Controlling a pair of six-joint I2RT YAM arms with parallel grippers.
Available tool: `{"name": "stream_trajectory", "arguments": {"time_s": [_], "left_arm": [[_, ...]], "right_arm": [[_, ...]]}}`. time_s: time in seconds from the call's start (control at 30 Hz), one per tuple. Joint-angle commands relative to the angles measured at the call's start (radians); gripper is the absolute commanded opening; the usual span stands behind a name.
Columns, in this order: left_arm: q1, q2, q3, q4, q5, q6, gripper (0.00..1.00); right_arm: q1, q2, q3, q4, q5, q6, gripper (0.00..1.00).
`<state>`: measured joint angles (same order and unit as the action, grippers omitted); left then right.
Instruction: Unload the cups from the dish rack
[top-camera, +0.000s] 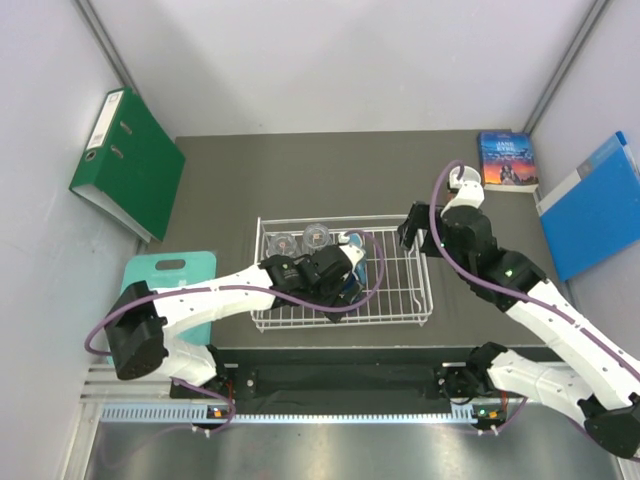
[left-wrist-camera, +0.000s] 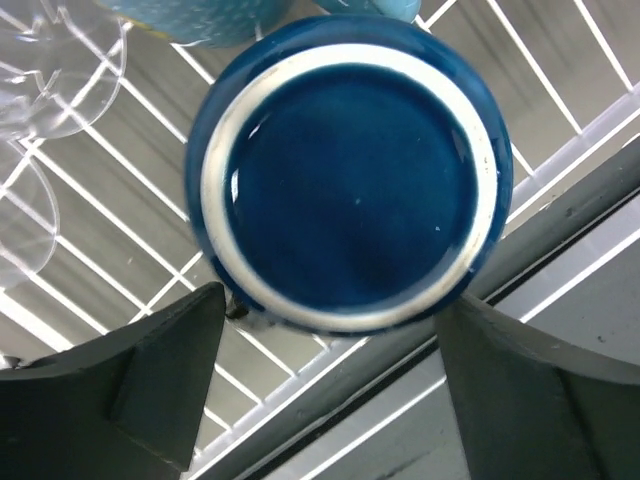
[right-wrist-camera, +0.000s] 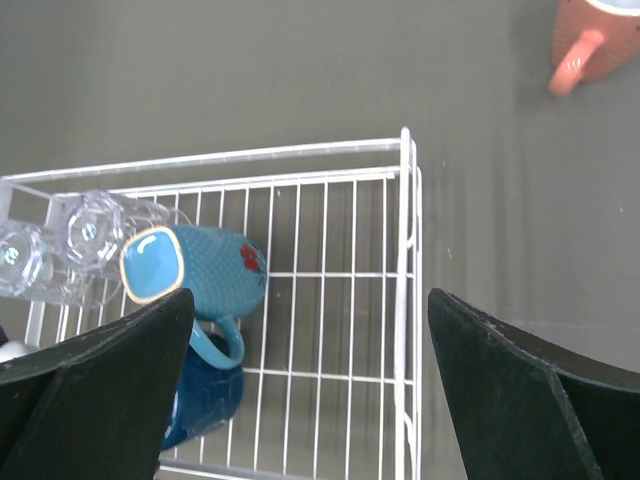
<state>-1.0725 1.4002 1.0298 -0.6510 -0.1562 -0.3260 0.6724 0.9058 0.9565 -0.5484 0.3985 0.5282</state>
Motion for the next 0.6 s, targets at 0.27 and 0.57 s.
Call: {"name": "stream_trajectory", "arguments": {"time_s": [0.27, 0.57], "left_arm": [[-0.003, 0.01, -0.031, 0.085, 0.102, 0.022, 0.59], [-0.003, 0.016, -0.069, 0.086, 0.122, 0.008, 0.37]], "right_arm": [[0.013, -0.042, -0.028, -0.001, 0.025, 0.024, 1.0], [0.012, -0.022, -0.038, 0.024, 0.011, 0.032, 1.0]]}}
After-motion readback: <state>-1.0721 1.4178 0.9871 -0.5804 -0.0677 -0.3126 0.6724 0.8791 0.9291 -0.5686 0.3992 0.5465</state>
